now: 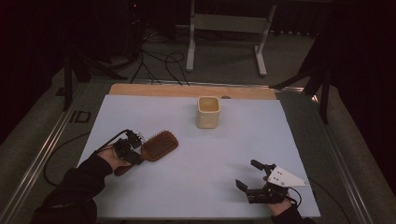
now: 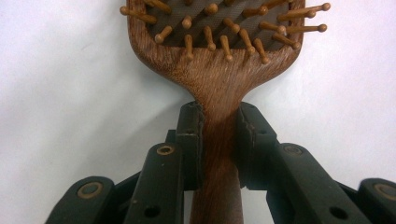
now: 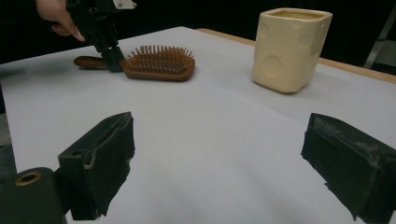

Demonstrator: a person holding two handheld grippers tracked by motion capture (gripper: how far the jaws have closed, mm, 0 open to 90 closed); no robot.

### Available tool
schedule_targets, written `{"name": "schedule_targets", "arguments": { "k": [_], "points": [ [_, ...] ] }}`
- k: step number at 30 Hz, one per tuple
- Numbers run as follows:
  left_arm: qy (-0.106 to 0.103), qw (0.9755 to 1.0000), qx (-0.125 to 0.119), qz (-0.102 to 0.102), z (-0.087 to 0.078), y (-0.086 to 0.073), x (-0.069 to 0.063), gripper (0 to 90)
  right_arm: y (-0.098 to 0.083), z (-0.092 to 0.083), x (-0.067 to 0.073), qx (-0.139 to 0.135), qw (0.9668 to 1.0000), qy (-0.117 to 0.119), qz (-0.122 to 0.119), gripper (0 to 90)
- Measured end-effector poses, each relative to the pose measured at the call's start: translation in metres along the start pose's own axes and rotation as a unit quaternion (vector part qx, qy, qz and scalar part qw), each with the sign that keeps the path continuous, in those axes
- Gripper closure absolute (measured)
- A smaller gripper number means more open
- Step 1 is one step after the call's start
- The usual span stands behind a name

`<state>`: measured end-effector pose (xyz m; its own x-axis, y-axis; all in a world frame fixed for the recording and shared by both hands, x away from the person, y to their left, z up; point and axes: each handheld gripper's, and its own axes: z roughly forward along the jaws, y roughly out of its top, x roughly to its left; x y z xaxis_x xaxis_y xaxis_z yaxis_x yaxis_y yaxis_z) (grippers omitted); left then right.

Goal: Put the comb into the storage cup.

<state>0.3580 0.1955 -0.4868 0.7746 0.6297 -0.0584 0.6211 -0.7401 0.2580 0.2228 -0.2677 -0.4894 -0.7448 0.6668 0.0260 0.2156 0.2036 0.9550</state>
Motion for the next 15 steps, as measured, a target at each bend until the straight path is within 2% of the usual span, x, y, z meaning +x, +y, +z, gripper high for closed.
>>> {"name": "schedule_targets", "arguments": {
  "k": [3,4,8,10,11,15],
  "points": [
    [-0.008,0.9999,-0.011,-0.004,0.000,0.000,-0.002,74.2,0.000,0.000,0.000,0.000,1.0000,0.000,0.000,9.0],
    [-0.011,0.9997,-0.022,-0.006,0.000,0.000,-0.004,74.2,0.000,0.000,0.000,0.000,1.0000,0.000,0.000,9.0],
    [-0.008,0.9989,-0.045,-0.010,-0.004,0.001,-0.006,74.2,0.000,0.000,0.000,-0.001,1.0000,0.001,0.000,9.0],
    [-0.008,0.9989,-0.045,-0.010,-0.004,0.001,-0.006,74.2,0.000,0.000,-0.001,-0.001,1.0000,0.001,0.001,9.0],
    [-0.014,0.9980,-0.061,-0.009,-0.009,0.001,-0.009,74.2,0.000,0.000,-0.001,-0.001,1.0000,0.000,0.000,9.0],
    [-0.020,0.9969,-0.076,-0.008,-0.012,0.002,-0.011,74.2,0.000,0.000,0.000,0.000,1.0000,0.002,0.001,9.0]
  ]
}}
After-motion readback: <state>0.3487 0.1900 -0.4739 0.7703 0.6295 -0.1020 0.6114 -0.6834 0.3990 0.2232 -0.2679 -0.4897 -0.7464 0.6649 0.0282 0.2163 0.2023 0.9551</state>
